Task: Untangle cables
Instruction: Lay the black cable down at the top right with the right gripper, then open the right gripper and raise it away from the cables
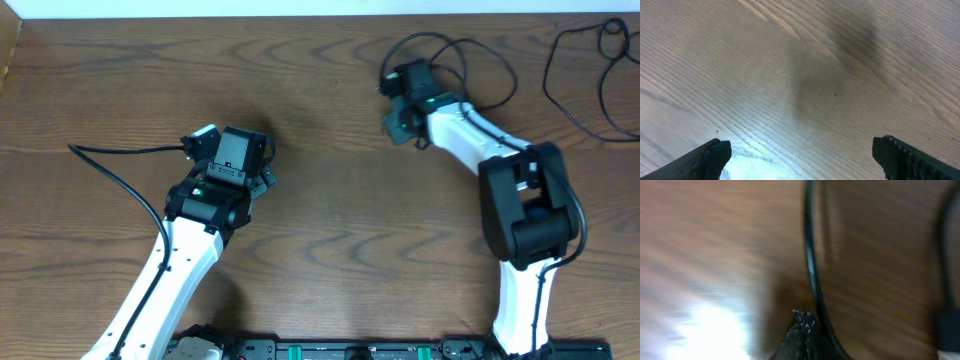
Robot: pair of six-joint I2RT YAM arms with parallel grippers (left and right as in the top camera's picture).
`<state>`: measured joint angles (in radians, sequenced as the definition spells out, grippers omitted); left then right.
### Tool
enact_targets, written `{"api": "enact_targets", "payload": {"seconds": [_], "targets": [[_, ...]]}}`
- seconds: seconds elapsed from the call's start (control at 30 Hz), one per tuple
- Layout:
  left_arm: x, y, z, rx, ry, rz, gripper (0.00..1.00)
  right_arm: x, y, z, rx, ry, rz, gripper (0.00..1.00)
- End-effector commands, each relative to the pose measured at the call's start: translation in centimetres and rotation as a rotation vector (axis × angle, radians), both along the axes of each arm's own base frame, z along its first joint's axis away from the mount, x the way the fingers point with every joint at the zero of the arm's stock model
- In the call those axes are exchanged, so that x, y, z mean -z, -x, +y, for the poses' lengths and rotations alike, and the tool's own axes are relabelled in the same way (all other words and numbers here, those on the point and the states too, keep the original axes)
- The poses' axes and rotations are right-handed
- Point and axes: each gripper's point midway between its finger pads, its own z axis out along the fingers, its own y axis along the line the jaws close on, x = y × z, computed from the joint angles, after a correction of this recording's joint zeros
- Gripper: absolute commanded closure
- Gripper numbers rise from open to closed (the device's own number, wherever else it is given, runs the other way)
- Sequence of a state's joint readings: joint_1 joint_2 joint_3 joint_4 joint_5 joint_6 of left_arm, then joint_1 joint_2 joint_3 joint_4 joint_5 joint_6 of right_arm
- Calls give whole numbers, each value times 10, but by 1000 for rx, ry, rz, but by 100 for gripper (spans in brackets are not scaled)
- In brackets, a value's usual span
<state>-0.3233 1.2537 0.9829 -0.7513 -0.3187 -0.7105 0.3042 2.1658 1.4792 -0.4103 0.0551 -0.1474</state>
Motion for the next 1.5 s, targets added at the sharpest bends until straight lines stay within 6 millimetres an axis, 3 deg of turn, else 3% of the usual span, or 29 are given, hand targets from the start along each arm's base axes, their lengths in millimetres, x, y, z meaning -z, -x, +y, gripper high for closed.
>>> {"api": "enact_targets", "payload": {"seconds": [0.0, 0.27, 0.37, 0.53, 0.7, 0.97, 1.2, 1.33, 1.47], "targets": [[-1, 0, 2, -13, 3, -7, 2, 1, -20, -43, 34, 44, -45, 99], [-1, 0, 2, -13, 3, -7, 2, -39, -74, -48, 40, -164, -278, 99], [-1, 0, 2, -13, 3, -7, 2, -48, -82, -47, 60, -187, -317, 99], [-1, 0, 2, -13, 3, -7, 2, -59, -42, -55, 141, -176, -155, 99], [-1, 0, 2, -13, 3, -7, 2, -59, -24, -115, 361, -25, -107, 99], [-1, 0, 2, -13, 3, -7, 2, -21, -24, -184, 537, 101, -88, 99], [-1, 0, 2, -13, 3, -7, 2, 8, -30, -227, 657, 112, -109, 99], [-1, 0, 2, -13, 4, -7, 2, 28, -40, -234, 668, 89, -132, 99], [-1, 0, 2, -13, 3, -7, 2, 63, -53, -205, 585, -58, -120, 99]]}}
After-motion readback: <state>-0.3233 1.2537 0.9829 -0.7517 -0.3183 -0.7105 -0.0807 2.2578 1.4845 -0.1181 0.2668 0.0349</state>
